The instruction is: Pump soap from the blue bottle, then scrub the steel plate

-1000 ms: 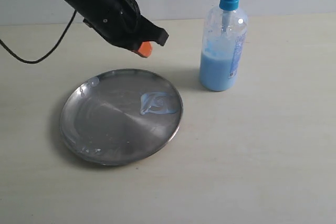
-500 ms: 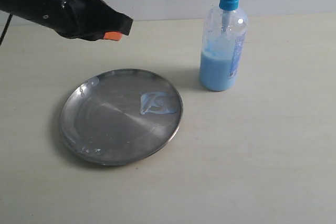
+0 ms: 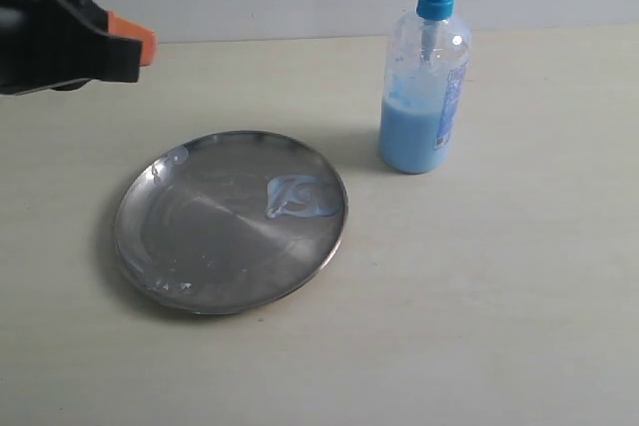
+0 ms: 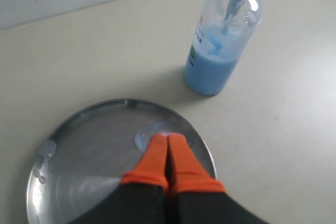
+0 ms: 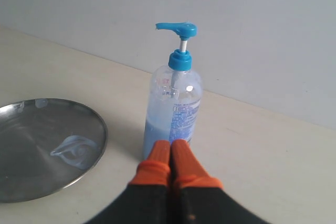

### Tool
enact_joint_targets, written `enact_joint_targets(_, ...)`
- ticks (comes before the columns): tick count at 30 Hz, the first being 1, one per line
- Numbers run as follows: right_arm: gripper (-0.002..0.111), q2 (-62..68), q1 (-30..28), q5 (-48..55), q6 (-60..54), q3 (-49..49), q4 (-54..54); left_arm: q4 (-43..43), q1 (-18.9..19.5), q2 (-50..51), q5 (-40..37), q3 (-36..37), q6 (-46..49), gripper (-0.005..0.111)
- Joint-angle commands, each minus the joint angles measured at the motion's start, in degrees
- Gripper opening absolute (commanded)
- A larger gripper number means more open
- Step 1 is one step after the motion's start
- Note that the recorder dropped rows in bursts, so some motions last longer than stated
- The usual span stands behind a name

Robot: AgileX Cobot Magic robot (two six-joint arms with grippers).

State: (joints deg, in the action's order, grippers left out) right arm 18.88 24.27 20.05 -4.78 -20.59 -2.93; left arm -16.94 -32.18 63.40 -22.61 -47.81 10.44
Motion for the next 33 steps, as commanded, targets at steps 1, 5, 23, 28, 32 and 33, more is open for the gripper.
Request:
enact_joint_targets(1,0.000,-0.2,0.1,-0.2,-0.1,0.2,0.0,-0.3,0.2,-7.0,1.3,3.3,-0.4,0.000)
enact_joint_targets(5,0.000,-0.2,0.1,-0.2,-0.1,0.2,0.0,-0.2,0.2,-12.5,1.4,5.2,-0.4,0.000)
enact_joint_targets(23,0.000,-0.2,0.1,-0.1,0.0,0.2,1.4,1.8,0.2,-30.4,-3.4,8.6,-0.2,0.000)
enact_joint_targets(28,0.000,-0.2,0.1,0.0,-0.1,0.2,1.5,3.4,0.2,-34.5,-7.6,8.7,0.2,0.000)
enact_joint_targets(32,0.000,-0.2,0.1,-0.3,-0.1,0.2,1.5,3.5,0.2,-37.1,-9.8,9.3,1.3,0.000)
enact_joint_targets(33,0.000,-0.2,0.1,-0.4,-0.1,0.2,1.5,3.5,0.2,-37.4,-10.1,9.4,1.5,0.000)
